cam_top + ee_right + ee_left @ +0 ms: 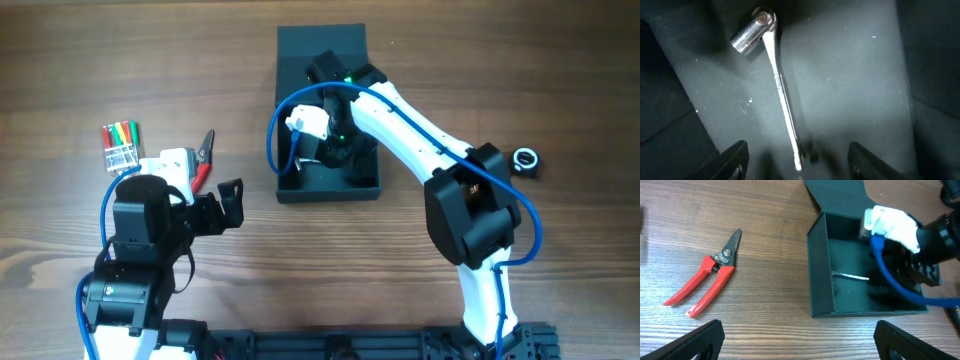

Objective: Pack container
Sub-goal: 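Carry the wrench into the green box and release it, then move the right gripper over the black-and-white tape measure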

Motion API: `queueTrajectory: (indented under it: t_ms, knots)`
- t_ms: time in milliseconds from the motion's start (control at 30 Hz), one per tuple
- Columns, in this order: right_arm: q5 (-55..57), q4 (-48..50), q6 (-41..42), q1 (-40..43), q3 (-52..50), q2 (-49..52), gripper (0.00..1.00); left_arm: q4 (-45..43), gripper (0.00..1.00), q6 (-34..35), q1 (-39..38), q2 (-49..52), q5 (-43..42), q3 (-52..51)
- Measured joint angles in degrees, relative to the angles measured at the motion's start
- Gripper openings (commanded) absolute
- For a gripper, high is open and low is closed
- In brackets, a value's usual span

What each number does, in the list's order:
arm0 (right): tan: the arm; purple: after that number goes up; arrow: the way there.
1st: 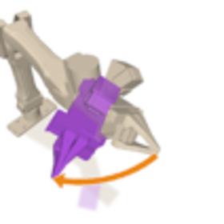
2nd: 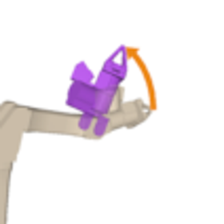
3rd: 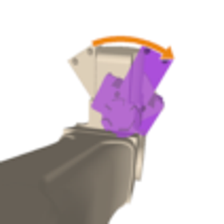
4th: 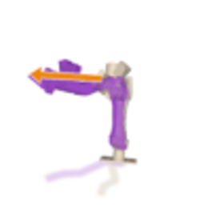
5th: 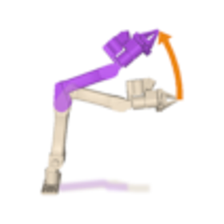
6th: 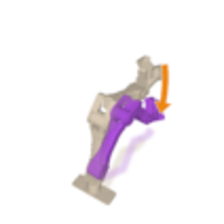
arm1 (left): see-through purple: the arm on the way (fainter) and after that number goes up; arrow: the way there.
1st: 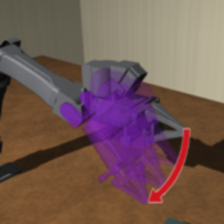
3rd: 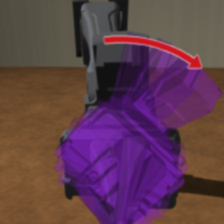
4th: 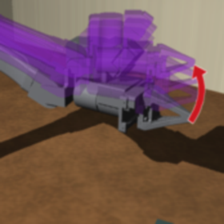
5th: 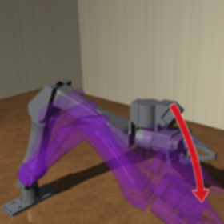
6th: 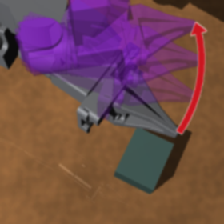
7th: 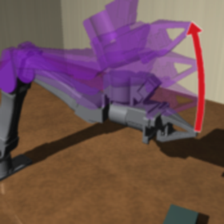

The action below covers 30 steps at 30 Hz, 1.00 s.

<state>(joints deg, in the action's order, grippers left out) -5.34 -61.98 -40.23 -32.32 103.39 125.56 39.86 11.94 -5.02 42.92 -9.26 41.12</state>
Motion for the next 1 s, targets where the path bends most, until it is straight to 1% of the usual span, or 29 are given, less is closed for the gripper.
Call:
queueTrajectory:
  t_ms: [33,67,100,133,167,267,333,433,467,500,567,667,767,867,1000]
  knots:
    - [0.5,-0.7,0.9,0.0,1.1,-0.3,0.89,0.0,1.0,0.0,0.0,0.0,0.0,0.0]
    - [0.8,-1.2,2.4,0.0,2.0,-0.8,0.92,0.0,1.0,0.0,0.0,0.0,0.0,0.0]
    - [1.5,-1.9,3.8,0.0,3.5,-1.9,0.92,0.0,1.0,0.0,0.0,0.0,0.0,0.0]
    - [2.3,-2.8,5.2,0.0,5.2,-3.1,0.95,0.0,1.0,0.0,0.0,0.0,0.0,0.0]
    - [3.0,-3.5,7.4,0.2,7.3,-5.5,1.0,0.0,1.0,0.0,0.0,0.0,0.0,0.0]
    - [3.8,-3.9,12.2,1.3,10.1,-11.5,1.0,0.0,1.0,0.0,0.0,0.0,0.0,0.0]
    - [4.6,-5.2,18.4,3.8,11.5,-17.0,1.0,0.0,1.0,0.0,0.0,0.0,0.0,0.0]
    - [6.3,-10.3,33.1,12.4,13.2,-25.1,1.0,0.0,1.0,0.0,0.0,0.0,0.0,0.0]
    - [7.3,-12.9,40.2,17.9,13.4,-28.0,1.0,0.0,1.0,0.0,0.0,0.0,0.0,0.0]
    - [8.0,-15.2,44.8,22.6,13.4,-29.9,1.0,0.0,1.0,0.0,0.0,0.0,0.0,0.0]
    - [8.9,-18.1,50.9,30.8,13.4,-31.8,1.0,0.0,1.0,0.0,0.0,0.0,0.0,0.0]
    - [9.8,-18.7,56.3,39.8,12.9,-32.3,1.0,0.0,1.0,0.0,0.0,0.0,0.0,0.0]
    - [9.9,-17.4,59.4,45.9,9.1,-31.9,1.0,0.0,1.0,0.0,0.0,0.0,0.0,0.0]
    - [9.9,-12.9,61.7,51.2,0.0,-29.8,1.0,0.0,1.0,0.0,0.0,0.0,0.0,0.0]
    - [9.9,-4.9,62.5,53.8,-12.0,-26.5,1.0,0.0,1.0,0.0,0.0,0.0,0.0,0.0]
